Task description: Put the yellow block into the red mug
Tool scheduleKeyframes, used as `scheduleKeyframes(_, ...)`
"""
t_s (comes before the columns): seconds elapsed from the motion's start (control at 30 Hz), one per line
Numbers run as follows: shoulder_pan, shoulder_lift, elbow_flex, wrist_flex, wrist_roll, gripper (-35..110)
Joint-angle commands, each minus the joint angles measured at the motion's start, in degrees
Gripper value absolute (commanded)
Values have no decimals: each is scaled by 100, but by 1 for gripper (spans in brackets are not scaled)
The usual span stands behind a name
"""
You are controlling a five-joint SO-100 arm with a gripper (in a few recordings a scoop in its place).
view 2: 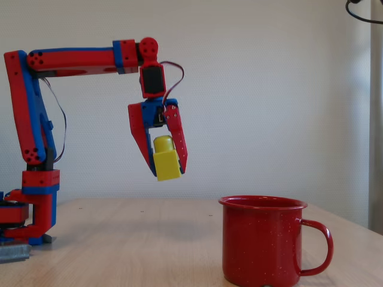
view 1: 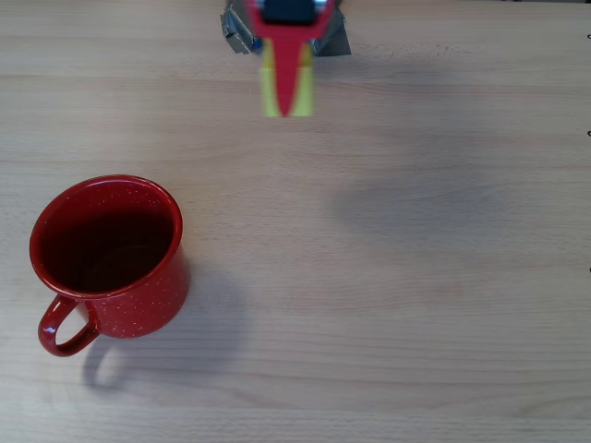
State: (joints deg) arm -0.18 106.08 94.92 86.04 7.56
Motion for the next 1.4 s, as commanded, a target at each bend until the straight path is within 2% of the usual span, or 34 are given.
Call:
scheduleKeyframes(0.0, 316, 527, -562, 79, -26, 0)
scheduleKeyframes(0.23, 1187, 229, -1178, 237, -694, 0)
scheduleKeyframes(0.57, 1793, -1037, -3111, 352, -729, 0)
scheduleKeyframes(1.03, 1872, -3472, -5757, 158, -844, 0)
scheduleKeyframes(1.37, 2039, -4641, -7005, 158, -967, 0)
